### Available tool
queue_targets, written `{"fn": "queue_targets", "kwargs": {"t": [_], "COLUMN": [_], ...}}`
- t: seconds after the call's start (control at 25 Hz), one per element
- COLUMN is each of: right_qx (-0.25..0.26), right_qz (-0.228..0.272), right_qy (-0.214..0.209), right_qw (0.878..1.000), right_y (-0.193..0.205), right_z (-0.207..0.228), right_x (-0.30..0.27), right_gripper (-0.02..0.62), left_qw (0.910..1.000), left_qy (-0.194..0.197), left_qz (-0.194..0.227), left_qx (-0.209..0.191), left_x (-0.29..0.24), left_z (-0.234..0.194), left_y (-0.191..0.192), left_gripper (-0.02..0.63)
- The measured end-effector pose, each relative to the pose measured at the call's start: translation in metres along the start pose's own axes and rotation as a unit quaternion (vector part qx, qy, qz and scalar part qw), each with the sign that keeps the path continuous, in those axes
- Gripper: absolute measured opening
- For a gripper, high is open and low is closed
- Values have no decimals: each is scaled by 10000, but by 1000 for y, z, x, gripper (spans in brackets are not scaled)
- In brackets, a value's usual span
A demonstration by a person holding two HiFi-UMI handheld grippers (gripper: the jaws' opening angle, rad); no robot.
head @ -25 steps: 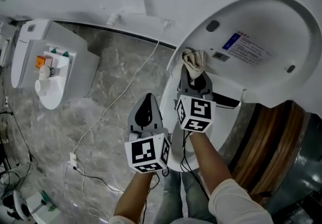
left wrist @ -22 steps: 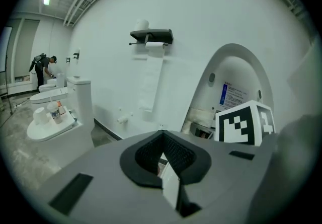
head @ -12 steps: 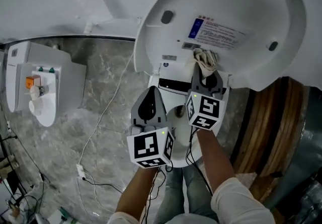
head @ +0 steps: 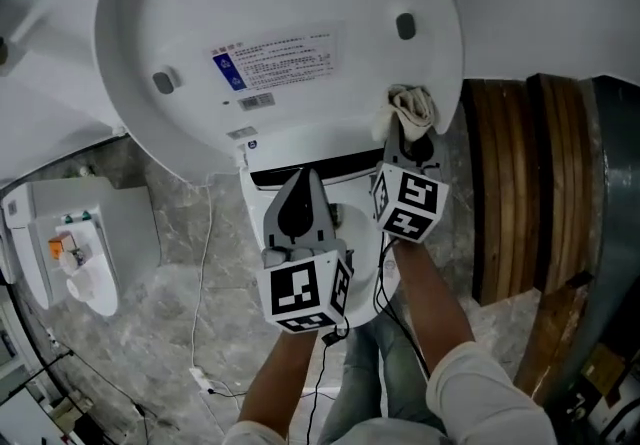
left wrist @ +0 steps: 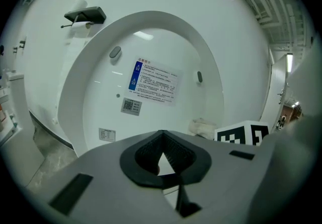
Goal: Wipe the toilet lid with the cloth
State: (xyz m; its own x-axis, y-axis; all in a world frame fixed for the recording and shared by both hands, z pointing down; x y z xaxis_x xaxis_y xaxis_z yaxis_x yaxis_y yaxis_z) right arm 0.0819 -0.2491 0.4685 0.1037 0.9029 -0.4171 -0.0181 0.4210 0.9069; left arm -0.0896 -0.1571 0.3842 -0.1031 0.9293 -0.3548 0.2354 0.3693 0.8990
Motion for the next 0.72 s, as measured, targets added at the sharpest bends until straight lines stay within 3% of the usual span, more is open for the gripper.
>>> {"fn": "queue_targets", "kwargs": {"t": [0.24,0.36,0.44,0.52,0.6,0.72], "right_qx": [-140,-267,-373,-527,-775,-1173], "right_qz": [-99,-209,-312,-434,-541,-612], "right_qy": [-491,-838,-1073,-1290,-1499,-1759], "right_qw": [9986,9959,9930,9893,9842,9755], "right_y": [-11,-27,-42,-57,-74,-100], "right_z": [-18,-29,-35,-39,-41,-41], "right_x": [26,56,81,109,134,163], "right_gripper": [87,87,87,87,87,87], "left_qw": [9991,9977,9959,9922,9853,9700], "left_qy": [-200,-178,-75,82,261,306], "left_qz": [363,648,867,1055,1120,1114], "left_qx": [-119,-57,-228,-652,-1261,-2139], "left_x": [20,38,49,58,58,42], "left_z": [-17,-29,-29,-23,-13,-11], "left_y": [-32,-71,-107,-150,-195,-260], "left_gripper": [3,3,3,61,217,272]}}
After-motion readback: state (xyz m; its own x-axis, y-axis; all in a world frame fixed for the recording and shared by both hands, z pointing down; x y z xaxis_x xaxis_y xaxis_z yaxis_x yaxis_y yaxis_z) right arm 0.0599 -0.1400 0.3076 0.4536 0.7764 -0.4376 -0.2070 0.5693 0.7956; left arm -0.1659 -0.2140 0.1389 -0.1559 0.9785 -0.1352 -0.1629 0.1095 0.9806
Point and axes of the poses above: the fingertips, and each gripper's own axes: x backward along the fingers, z to its right, y out of its underside, the point moved 5 cm from there along x, backward along the fingers
